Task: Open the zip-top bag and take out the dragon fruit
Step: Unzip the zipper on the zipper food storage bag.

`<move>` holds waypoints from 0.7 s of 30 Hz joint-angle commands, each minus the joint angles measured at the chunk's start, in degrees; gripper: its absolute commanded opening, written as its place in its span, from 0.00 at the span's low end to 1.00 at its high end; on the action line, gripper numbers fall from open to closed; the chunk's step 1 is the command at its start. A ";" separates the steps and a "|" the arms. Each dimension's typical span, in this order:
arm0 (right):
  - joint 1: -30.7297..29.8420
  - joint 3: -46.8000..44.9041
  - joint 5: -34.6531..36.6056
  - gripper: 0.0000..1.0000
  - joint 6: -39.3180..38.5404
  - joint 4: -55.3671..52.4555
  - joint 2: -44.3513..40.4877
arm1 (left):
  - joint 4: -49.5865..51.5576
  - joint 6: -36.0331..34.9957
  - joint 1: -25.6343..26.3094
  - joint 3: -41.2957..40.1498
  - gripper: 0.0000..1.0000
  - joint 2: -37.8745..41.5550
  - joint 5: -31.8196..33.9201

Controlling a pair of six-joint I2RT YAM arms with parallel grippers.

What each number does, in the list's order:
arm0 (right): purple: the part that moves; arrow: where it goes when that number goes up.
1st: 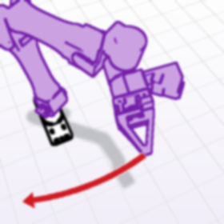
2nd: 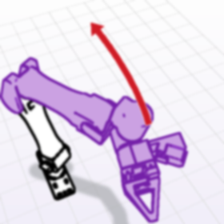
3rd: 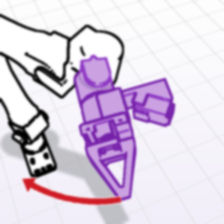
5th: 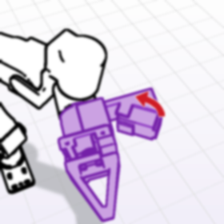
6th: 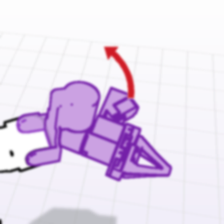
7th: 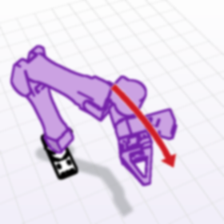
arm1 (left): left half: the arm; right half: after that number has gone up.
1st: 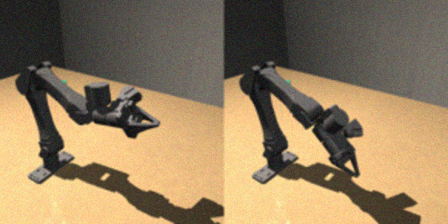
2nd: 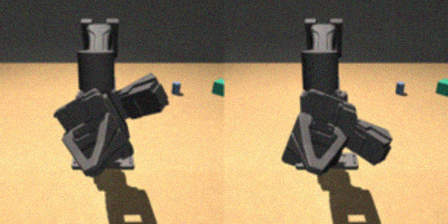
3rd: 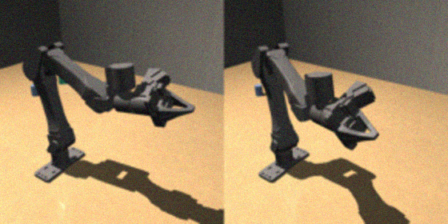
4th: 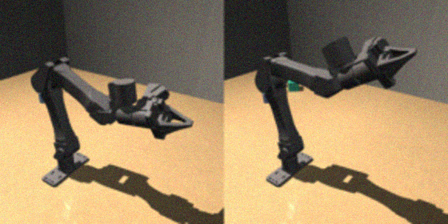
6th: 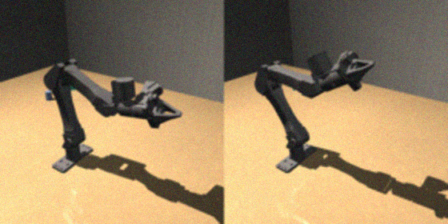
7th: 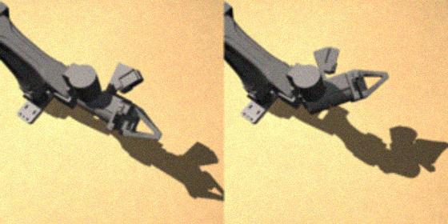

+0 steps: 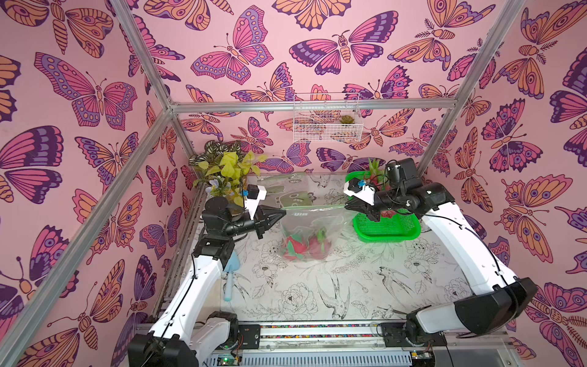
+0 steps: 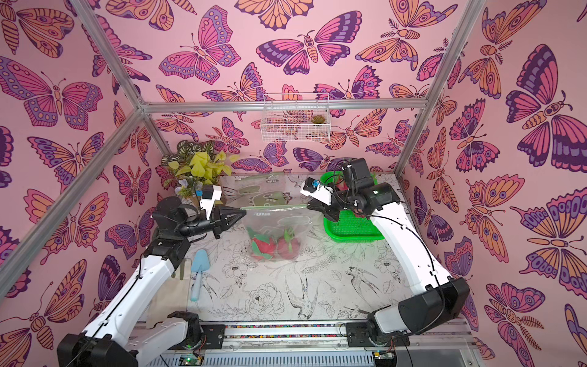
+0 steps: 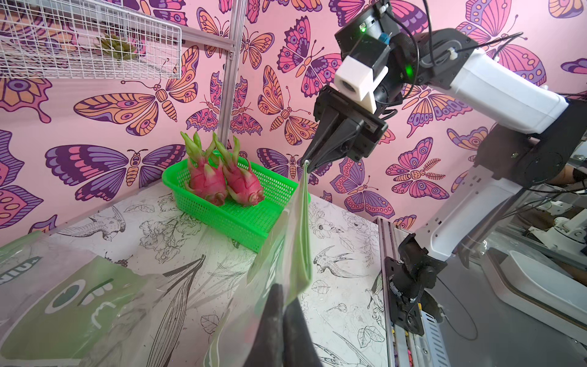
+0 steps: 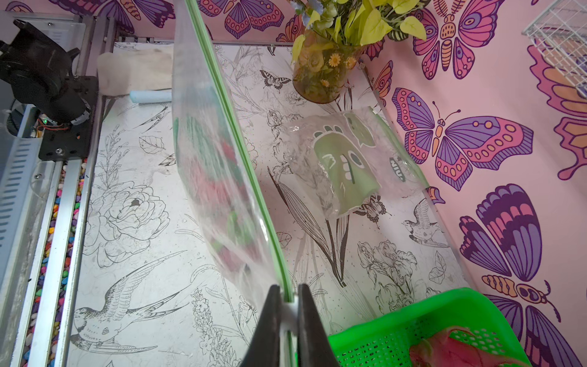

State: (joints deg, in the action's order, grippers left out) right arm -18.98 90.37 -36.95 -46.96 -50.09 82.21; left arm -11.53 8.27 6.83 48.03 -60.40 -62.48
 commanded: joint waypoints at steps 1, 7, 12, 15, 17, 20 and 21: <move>3.78 -0.87 5.19 0.00 -0.63 -2.39 -1.62 | -2.71 0.75 -2.30 0.21 0.00 2.48 1.22; 5.62 -0.90 5.11 0.00 -0.68 -2.77 -1.79 | -2.71 0.94 -2.44 0.16 0.00 2.40 0.85; 5.62 -1.32 1.47 0.00 -0.24 -1.34 -2.56 | -2.80 1.39 -2.47 0.05 0.00 1.87 0.04; 5.62 -0.92 1.23 0.00 -0.19 -1.41 -2.50 | -2.96 1.60 -2.35 -0.21 0.00 2.22 -0.14; 5.62 -0.38 -0.49 0.00 0.09 -1.46 -2.32 | -2.97 2.11 -2.11 -0.06 0.00 1.76 -0.57; 5.08 -0.44 -5.38 0.00 0.12 -0.01 -2.73 | -2.97 3.52 -1.75 1.04 0.23 0.35 -2.57; 4.76 -0.66 -6.25 0.00 -0.04 0.64 -2.97 | -2.97 3.82 -1.37 1.37 0.32 0.12 -2.79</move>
State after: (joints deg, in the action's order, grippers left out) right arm -14.79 89.41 -39.77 -46.89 -50.48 80.77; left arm -12.19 10.46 5.63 48.07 -60.34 -63.00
